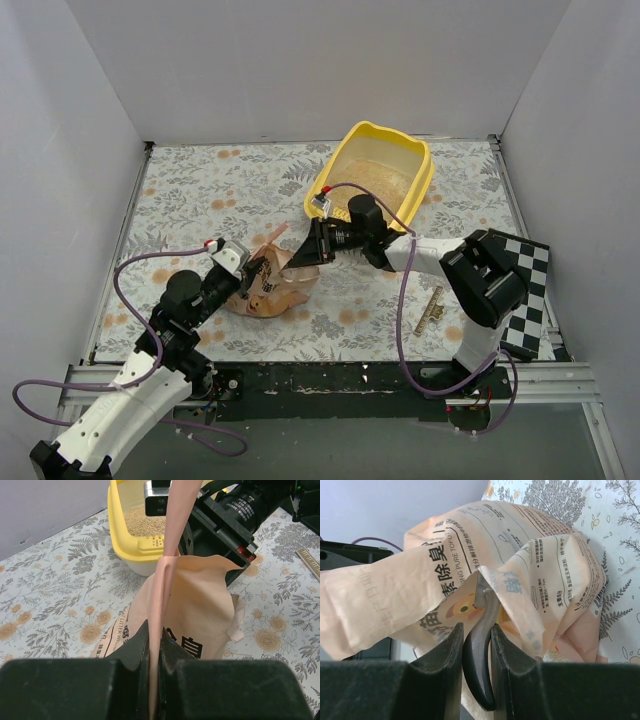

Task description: Fill the litter box with clean litter

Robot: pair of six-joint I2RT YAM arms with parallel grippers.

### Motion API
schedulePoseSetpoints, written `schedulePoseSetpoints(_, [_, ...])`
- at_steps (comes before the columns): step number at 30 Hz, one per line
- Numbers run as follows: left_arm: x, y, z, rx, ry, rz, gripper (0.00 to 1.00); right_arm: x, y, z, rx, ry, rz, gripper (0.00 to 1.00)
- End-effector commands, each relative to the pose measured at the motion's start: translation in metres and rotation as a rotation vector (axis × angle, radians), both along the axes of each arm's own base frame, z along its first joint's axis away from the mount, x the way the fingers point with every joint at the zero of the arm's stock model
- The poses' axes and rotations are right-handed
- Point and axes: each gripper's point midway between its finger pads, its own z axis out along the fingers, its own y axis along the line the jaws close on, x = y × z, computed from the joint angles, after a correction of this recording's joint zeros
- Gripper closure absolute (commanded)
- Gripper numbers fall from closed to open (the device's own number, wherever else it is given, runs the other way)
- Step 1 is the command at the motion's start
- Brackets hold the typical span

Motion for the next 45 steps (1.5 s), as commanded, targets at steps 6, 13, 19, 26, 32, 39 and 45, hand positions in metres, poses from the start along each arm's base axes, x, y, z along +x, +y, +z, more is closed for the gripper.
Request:
schedulePoseSetpoints(6, [-0.005,-0.005,0.021,-0.038,-0.084,-0.040,1.00,0.004,-0.028,0.073,0.183,-0.127,-0.018,0.99])
schedulePoseSetpoints(13, [-0.005,-0.005,0.020,-0.036,-0.086,-0.042,1.00,0.004,-0.060,0.076,0.187,-0.123,-0.072,0.99])
schedulePoseSetpoints(19, [-0.004,-0.007,0.018,-0.034,-0.083,-0.047,1.00,0.001,-0.082,0.077,0.168,-0.119,-0.100,0.99])
schedulePoseSetpoints(26, [-0.004,-0.005,0.020,-0.033,-0.090,-0.041,1.00,-0.002,-0.109,0.069,0.122,-0.107,-0.136,0.99])
schedulePoseSetpoints(32, [-0.004,-0.005,0.019,-0.033,-0.090,-0.037,1.00,-0.008,-0.127,0.064,0.097,-0.085,-0.164,0.99])
schedulePoseSetpoints(39, [-0.003,-0.004,0.019,-0.036,-0.093,-0.030,1.00,-0.013,-0.143,0.063,0.079,-0.072,-0.190,0.99])
schedulePoseSetpoints(45, [-0.003,-0.005,0.018,-0.037,-0.086,-0.031,1.00,-0.016,-0.157,0.061,0.076,-0.063,-0.229,0.99])
